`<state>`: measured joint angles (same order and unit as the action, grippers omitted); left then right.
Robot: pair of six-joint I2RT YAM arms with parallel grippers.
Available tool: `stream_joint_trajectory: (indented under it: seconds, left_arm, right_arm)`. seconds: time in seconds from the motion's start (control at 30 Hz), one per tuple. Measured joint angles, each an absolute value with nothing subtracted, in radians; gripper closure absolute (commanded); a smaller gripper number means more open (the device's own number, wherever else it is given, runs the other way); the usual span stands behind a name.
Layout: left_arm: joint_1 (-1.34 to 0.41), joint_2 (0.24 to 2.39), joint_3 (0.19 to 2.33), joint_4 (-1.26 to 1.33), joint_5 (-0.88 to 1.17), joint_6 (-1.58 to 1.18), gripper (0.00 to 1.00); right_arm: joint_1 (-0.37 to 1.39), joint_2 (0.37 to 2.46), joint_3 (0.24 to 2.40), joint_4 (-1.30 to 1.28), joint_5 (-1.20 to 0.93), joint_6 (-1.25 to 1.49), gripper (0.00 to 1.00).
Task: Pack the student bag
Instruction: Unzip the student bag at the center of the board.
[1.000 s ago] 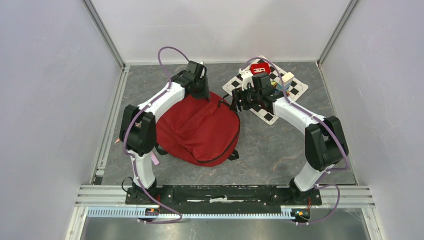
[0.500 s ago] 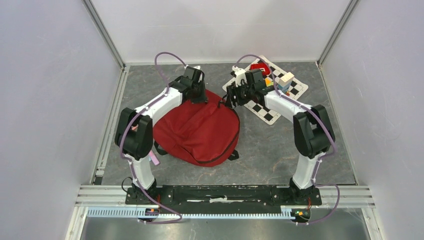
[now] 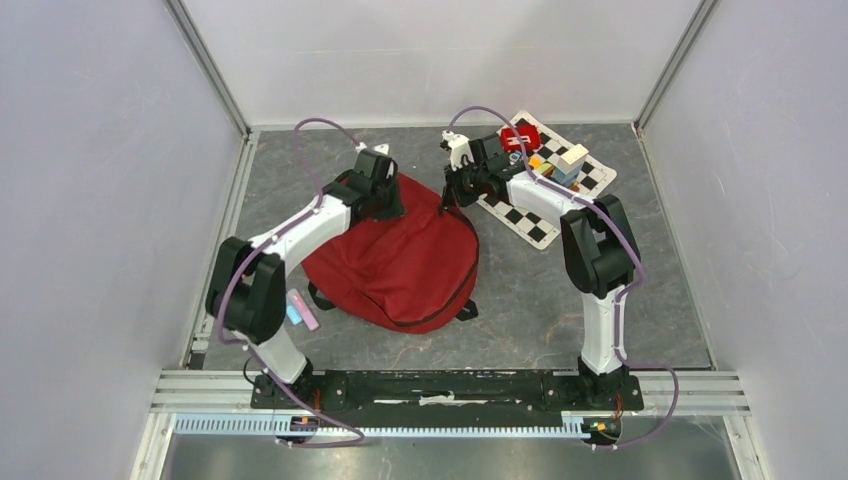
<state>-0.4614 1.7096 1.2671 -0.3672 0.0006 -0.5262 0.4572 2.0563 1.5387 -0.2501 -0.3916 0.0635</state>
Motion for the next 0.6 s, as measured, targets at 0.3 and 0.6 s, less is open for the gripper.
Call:
stream_joint_trajectory:
  seconds: [0.3, 0.6]
  left_arm:
    - [-0.461, 1.465, 1.045, -0.345, -0.064, -0.527, 0.98]
    - [-0.461, 1.191, 0.887, -0.443, -0.139, -0.553, 0.98]
  right_arm:
    - [0.459, 2.055, 1.536, -0.253, -0.334, 0.062, 1.0]
    - [0.464, 2.045, 1.522, -0.249, -0.273, 0.054, 1.0]
